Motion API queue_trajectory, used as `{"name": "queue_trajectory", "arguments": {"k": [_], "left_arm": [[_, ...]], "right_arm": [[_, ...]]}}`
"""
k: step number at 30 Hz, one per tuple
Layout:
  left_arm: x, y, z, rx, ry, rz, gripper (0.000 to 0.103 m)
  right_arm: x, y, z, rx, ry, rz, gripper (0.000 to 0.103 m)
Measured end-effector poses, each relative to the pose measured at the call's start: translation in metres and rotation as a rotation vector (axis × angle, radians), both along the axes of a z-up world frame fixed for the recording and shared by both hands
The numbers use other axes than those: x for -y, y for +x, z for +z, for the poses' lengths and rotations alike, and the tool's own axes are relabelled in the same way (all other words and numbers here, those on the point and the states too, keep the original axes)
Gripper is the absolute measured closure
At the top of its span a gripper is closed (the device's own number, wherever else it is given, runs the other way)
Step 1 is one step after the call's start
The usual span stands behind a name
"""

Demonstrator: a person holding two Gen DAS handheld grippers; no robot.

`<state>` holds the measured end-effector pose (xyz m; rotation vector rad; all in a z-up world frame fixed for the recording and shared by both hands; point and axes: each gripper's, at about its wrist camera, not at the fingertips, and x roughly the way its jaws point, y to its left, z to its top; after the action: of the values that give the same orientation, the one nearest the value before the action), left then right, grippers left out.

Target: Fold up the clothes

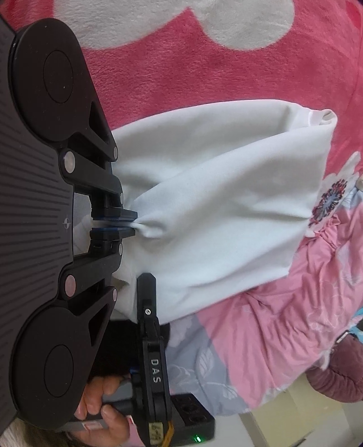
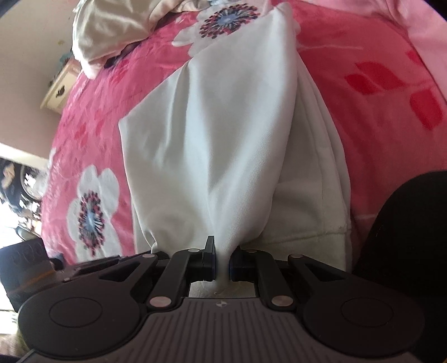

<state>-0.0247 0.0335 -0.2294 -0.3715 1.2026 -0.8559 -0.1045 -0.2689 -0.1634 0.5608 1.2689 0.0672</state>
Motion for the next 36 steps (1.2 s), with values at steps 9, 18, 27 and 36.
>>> {"name": "queue_trajectory", "arguments": {"k": [9, 18, 27, 36], "left_arm": [[-0.003, -0.006, 0.004, 0.049, 0.078, -0.042, 0.072], [-0.027, -0.014, 0.047, 0.206, 0.082, -0.029, 0.059], [0.040, -0.030, 0.033, 0.283, 0.079, -0.227, 0.059], [0.040, -0.042, 0.031, 0.314, 0.100, -0.265, 0.059]], "right_arm": [[-0.011, -0.006, 0.019, 0.000, -0.154, 0.076, 0.066], [-0.014, -0.031, 0.090, 0.258, -0.369, 0.143, 0.067], [-0.042, -0.017, 0.034, 0.216, -0.350, 0.269, 0.083], [-0.034, -0.016, 0.056, 0.289, -0.344, 0.221, 0.087]]}}
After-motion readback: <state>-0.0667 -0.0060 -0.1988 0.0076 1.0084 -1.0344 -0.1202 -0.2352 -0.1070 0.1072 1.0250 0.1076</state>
